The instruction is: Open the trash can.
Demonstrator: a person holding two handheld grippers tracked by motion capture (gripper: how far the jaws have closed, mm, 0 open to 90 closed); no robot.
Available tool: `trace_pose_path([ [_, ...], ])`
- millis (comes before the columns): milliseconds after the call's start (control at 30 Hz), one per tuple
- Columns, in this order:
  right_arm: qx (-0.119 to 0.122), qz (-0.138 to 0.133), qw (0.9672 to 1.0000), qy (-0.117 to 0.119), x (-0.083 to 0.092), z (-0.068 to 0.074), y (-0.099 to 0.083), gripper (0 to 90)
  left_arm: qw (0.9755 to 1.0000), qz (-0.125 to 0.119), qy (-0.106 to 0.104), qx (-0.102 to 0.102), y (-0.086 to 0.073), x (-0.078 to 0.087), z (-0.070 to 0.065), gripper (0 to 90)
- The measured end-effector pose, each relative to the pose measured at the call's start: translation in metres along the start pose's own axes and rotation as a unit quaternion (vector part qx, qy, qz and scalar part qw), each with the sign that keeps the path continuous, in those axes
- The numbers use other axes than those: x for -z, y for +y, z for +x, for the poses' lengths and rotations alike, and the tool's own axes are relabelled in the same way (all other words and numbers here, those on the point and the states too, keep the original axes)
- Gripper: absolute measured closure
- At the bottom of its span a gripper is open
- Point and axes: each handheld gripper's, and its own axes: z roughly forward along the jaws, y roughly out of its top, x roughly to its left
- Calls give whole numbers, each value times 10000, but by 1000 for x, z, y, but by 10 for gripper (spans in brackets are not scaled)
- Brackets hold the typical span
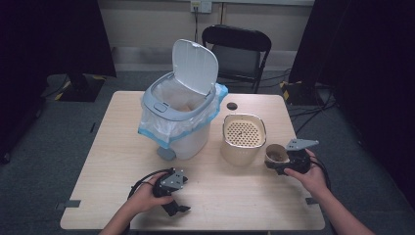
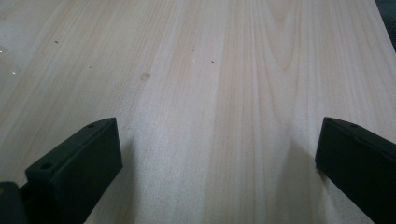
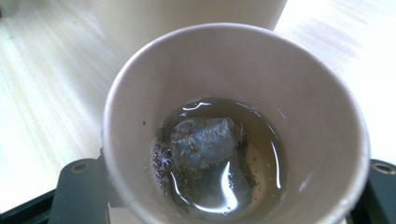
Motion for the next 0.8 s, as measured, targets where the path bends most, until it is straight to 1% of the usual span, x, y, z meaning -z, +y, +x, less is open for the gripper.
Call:
trace_pose_path([
  [33, 27, -7, 10000, -13, 0, -2, 2, 279, 9999, -73, 0, 96, 0, -1, -1, 0],
  [67, 42, -15, 10000, 0, 0, -3, 4, 279, 10000, -19, -2, 24, 0, 0, 0, 0],
  [100, 76, -2, 10000, -14, 0, -5, 7, 280, 9999, -67, -1, 90, 0, -1, -1, 0],
  [133, 84, -11, 10000, -28, 0, -7, 9, 280, 10000, -21, -3, 28, 0, 0, 0, 0],
  [167, 102, -10, 9999, -39, 0, -8, 11, 280, 9999, -67, -3, 88, 0, -1, -1, 0],
  [233, 112, -15, 9999, -37, 0, -10, 14, 280, 9999, -63, -1, 84, 0, -1, -1, 0],
  [267, 129, 3, 9999, -95, 0, -14, 18, 281, 10000, -32, 3, 77, 0, -1, -1, 0],
  [400, 136, 16, 9998, -112, -1, -22, 24, 281, 10000, -12, 7, 77, 0, 0, -1, 0],
  [433, 136, 16, 9998, -112, -1, -22, 24, 281, 10000, -12, 7, 77, 0, 0, -1, 0],
  [467, 169, 72, 9997, -150, -2, -25, 27, 281, 10000, 56, 7, -9, 0, 1, 0, 0],
  [533, 199, 87, 9996, -176, -2, -27, 29, 281, 10000, 51, 7, -3, 0, 1, 0, 0],
  [567, 196, 95, 9996, -192, -2, -30, 30, 281, 10000, -15, 6, 85, 0, 0, -1, 0],
  [600, 165, 99, 9996, -190, -2, -33, 31, 281, 10000, -6, 8, 74, 0, 0, -1, 0],
  [633, 184, 114, 9996, -201, -2, -35, 32, 281, 10000, -3, 8, 70, 0, 0, -1, 0],
  [667, 178, 142, 9995, -222, -1, -37, 34, 281, 10000, 37, 5, 17, 0, 0, 0, 0],
  [700, 202, 133, 9994, -227, -2, -41, 37, 281, 10000, -11, 8, 76, 0, 0, -1, 0],
  [800, 190, 112, 9994, -285, -2, -48, 42, 281, 10000, -6, 8, 71, 0, 0, -1, 0],
])
